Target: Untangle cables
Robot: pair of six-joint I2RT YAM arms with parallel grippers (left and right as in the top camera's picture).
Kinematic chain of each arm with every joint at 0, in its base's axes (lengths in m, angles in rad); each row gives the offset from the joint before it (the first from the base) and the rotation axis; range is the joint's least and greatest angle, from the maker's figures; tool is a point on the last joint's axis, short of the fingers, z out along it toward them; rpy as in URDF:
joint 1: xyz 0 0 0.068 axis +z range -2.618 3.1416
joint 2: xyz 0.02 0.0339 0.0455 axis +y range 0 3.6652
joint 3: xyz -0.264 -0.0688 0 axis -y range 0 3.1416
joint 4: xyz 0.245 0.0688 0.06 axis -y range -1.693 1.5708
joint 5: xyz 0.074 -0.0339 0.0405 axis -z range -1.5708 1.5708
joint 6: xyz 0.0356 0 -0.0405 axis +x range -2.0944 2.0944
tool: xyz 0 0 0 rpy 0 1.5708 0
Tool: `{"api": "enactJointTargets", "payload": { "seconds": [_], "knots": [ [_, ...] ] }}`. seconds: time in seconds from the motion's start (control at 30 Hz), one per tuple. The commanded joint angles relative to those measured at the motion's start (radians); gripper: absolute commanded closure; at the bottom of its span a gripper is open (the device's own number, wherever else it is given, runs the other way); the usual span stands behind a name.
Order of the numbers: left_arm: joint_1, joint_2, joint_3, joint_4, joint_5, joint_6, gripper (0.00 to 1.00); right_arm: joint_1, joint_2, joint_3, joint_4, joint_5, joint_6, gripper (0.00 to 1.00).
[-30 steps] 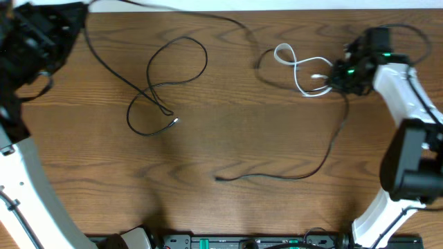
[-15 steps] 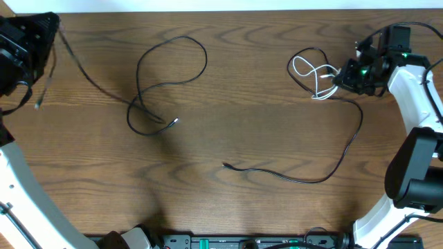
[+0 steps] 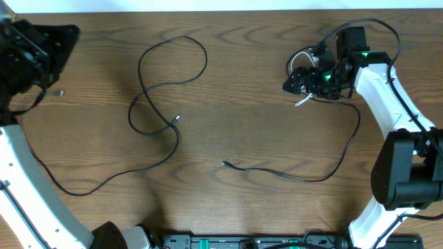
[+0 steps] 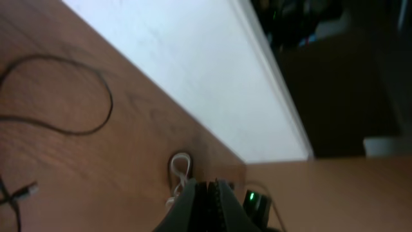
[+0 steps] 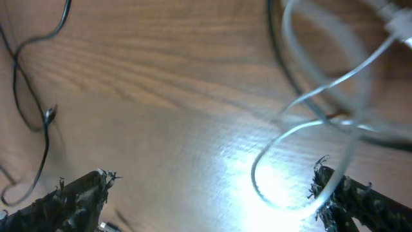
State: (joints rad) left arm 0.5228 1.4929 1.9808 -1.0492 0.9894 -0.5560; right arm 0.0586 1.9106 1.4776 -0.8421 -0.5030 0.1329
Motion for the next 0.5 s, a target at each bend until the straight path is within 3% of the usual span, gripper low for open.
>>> {"api": "enactJointTargets", "payload": {
  "seconds": [0.0, 0.07, 0.33, 0.47],
  "knots": [
    [-0.053, 0.016, 0.013, -0.045, -0.001, 0.171, 0.87, 0.003, -0.029, 0.023, -0.035, -0.056, -0.014, 0.01],
    [-0.085, 0.021, 0.013, -0.081, -0.066, 0.209, 0.74, 0.001, -0.055, 0.040, -0.061, -0.062, -0.014, 0.01],
    [-0.237, 0.029, 0.013, -0.253, -0.501, 0.276, 0.59, 0.002, -0.229, 0.074, -0.102, -0.084, -0.015, 0.01],
    [-0.309, 0.044, 0.013, -0.302, -0.584, 0.276, 0.40, 0.002, -0.300, 0.074, -0.096, -0.083, -0.015, 0.01]
  ]
}}
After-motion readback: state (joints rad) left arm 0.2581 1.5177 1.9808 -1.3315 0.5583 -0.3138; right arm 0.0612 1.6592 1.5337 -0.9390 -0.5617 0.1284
